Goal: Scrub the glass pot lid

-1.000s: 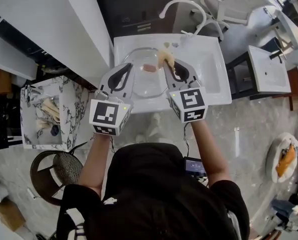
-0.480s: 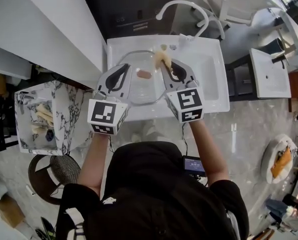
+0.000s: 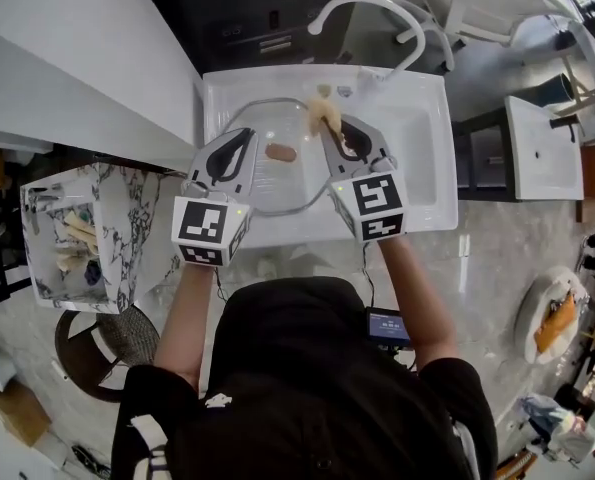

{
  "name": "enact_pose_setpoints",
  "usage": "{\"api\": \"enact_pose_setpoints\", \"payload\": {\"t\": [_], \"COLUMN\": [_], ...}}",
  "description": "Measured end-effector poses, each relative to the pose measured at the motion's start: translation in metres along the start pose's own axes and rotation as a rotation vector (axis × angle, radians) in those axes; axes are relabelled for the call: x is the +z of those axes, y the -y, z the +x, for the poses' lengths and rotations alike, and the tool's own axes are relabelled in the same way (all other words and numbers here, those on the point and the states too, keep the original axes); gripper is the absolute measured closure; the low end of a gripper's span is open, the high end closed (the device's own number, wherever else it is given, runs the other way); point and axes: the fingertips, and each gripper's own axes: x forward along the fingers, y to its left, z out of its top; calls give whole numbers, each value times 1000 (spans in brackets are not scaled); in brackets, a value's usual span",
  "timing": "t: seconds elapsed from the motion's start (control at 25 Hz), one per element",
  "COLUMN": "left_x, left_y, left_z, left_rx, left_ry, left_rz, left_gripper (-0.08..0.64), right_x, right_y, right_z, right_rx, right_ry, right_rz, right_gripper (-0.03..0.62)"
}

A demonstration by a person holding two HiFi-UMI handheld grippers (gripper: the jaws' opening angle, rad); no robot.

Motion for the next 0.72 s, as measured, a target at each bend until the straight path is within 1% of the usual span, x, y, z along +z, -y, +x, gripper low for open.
{"api": "enact_pose_setpoints", "payload": {"t": [0.28, 0.44, 0.72], "left_x": [-29, -52, -98], "left_y": [-4, -2, -2], "left_z": [18, 23, 23], "left_rx": [5, -10, -22], "left_ry": [-67, -118, -222], "left_rz": [-32, -51, -91], "left_gripper": [546, 546, 545], "right_x": [-24, -41, -88], "right_y": [8, 7, 4], "right_z": [18, 26, 38], "right_rx": [39, 63, 98], "right_ry": [-57, -97, -195], "right_rz": [-7, -9, 13], "right_gripper": [571, 571, 571]}}
